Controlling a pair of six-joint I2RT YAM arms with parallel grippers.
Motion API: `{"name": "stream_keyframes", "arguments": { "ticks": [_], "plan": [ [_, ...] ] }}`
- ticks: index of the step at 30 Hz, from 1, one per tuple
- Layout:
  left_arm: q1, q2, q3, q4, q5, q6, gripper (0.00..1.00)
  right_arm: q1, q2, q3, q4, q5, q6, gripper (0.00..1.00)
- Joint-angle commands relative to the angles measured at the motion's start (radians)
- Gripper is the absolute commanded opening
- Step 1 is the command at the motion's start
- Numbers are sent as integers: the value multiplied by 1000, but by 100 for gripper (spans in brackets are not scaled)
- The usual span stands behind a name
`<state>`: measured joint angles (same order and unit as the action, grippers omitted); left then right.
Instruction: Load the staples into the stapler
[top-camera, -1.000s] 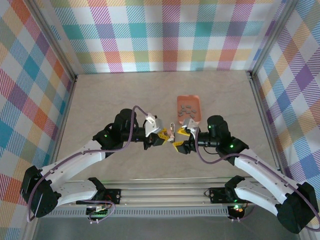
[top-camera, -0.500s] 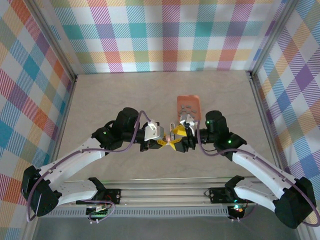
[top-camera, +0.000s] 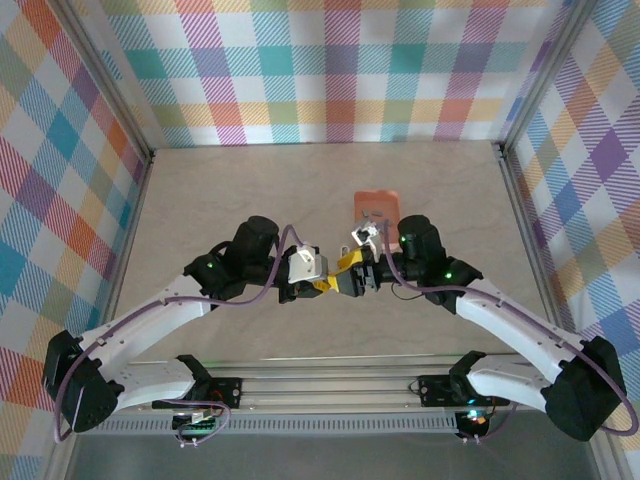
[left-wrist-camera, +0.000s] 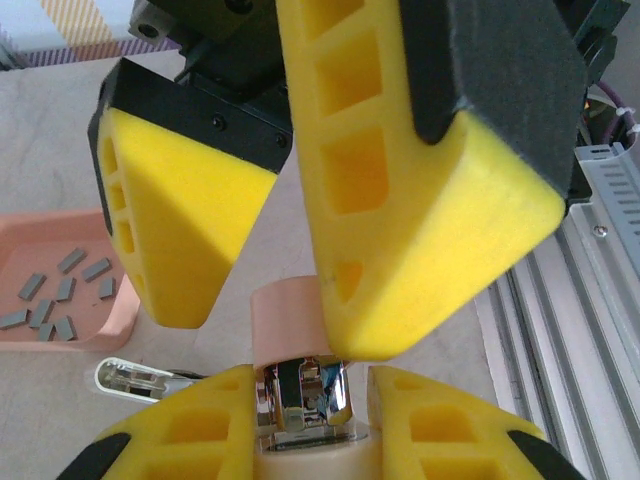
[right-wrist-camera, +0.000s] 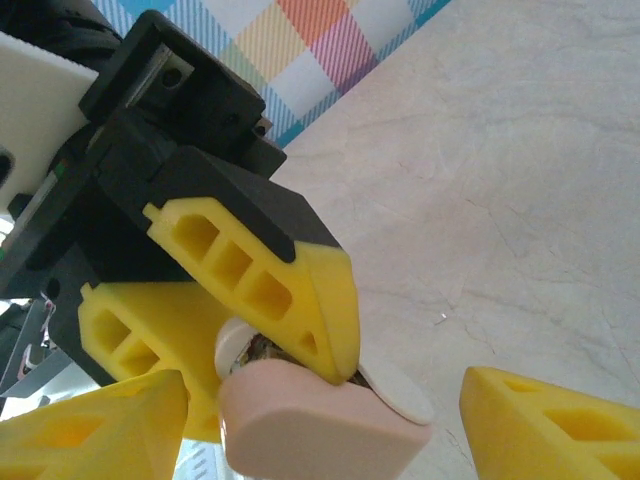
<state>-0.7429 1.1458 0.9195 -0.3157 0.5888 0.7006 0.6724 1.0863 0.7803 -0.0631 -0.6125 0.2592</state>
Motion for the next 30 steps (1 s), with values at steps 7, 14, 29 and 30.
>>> {"name": "stream_keyframes", "arguments": {
  "ticks": [7, 14, 29, 30],
  "plan": [
    [0, 8, 38, 1, -9, 15, 0, -14, -27, 18, -155, 269, 101, 65],
    [1, 2, 37, 5, -23, 12, 0, -90, -35, -24, -236, 287, 157, 63],
    [1, -78, -184, 452, -140, -250, 0, -256, -159, -230, 202, -38, 582, 73],
    [1, -82, -205, 499, -146, -273, 0, -256, -150, -240, 246, -50, 630, 72]
  ]
}}
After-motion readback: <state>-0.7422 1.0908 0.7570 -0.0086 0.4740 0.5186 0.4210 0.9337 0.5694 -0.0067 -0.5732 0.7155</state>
